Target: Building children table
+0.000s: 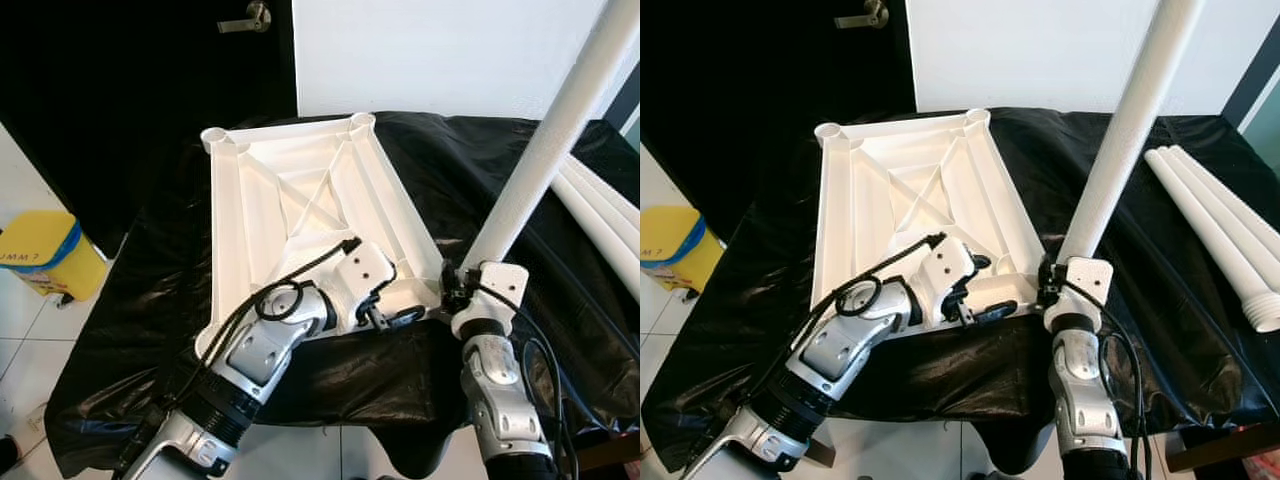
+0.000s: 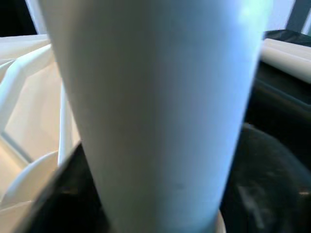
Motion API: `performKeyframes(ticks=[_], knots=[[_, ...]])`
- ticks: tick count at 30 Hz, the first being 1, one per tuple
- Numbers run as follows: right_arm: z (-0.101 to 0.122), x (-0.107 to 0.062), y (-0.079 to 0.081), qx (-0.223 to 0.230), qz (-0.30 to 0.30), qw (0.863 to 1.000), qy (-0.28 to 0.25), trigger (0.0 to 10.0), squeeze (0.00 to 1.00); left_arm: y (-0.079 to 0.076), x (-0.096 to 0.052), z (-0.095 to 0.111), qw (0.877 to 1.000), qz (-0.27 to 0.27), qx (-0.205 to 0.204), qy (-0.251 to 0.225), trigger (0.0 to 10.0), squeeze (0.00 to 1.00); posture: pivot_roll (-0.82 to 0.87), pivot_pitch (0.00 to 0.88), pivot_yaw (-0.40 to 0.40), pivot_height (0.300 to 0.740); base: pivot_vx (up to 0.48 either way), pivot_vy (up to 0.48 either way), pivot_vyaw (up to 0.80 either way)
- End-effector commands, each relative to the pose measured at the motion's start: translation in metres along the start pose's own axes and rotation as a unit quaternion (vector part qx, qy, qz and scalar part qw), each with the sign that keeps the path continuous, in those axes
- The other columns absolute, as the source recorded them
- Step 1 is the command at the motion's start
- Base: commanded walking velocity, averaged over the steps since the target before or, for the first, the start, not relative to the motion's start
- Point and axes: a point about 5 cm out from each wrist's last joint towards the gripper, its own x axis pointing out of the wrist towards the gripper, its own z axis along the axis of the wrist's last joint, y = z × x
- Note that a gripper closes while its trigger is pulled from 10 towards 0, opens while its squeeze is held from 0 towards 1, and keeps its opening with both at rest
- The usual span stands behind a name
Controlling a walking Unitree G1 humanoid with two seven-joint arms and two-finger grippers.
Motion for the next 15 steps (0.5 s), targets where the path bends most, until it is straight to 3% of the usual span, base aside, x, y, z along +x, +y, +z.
performKeyframes(ticks=[1, 8, 9, 10, 11, 13, 15], knots=[[-0.004, -0.004, -0.002, 0.000, 0.016, 1.000, 0.008, 10.0, 1.00, 0.001, 0.000, 0.000, 1.000, -0.014, 0.007, 0.003, 10.0, 0.00, -0.09, 0.055, -0.016, 0.740, 0.000, 0.000, 0.00], [0.001, -0.009, -0.012, -0.007, 0.076, 0.997, -0.006, 10.0, 1.00, 0.000, 0.000, 0.002, 1.000, -0.021, 0.011, 0.004, 10.0, 0.00, -0.09, 0.061, -0.003, 0.740, 0.000, 0.000, 0.00], [0.001, -0.011, -0.015, -0.008, 0.099, 0.995, -0.004, 10.0, 0.17, -0.001, 0.000, 0.002, 1.000, -0.025, 0.011, 0.005, 10.0, 0.00, -0.08, 0.063, -0.003, 0.740, 0.000, 0.000, 0.00], [0.001, -0.011, -0.015, -0.008, 0.099, 0.995, -0.004, 10.0, 0.17, -0.001, 0.000, 0.002, 1.000, -0.025, 0.011, 0.005, 10.0, 0.00, -0.08, 0.063, -0.003, 0.740, 0.000, 0.000, 0.00], [0.003, -0.012, -0.018, -0.015, 0.129, 0.992, -0.006, 10.0, 0.00, -0.003, 0.000, 0.002, 0.999, -0.030, 0.012, 0.006, 10.0, 0.00, -0.08, 0.069, 0.000, 0.740, 0.000, 0.000, 0.00], [0.004, -0.011, -0.023, -0.036, 0.195, 0.980, -0.003, 10.0, 0.00, -0.008, -0.001, 0.000, 0.999, -0.041, 0.013, 0.009, 10.0, 0.00, -0.08, 0.073, -0.001, 0.740, 0.000, 0.000, 0.00], [0.004, -0.011, -0.024, -0.042, 0.215, 0.976, -0.001, 10.0, 0.00, -0.009, -0.002, -0.001, 0.999, -0.043, 0.012, 0.009, 10.0, 0.00, -0.08, 0.073, -0.001, 0.740, 0.000, 0.000, 0.00]])
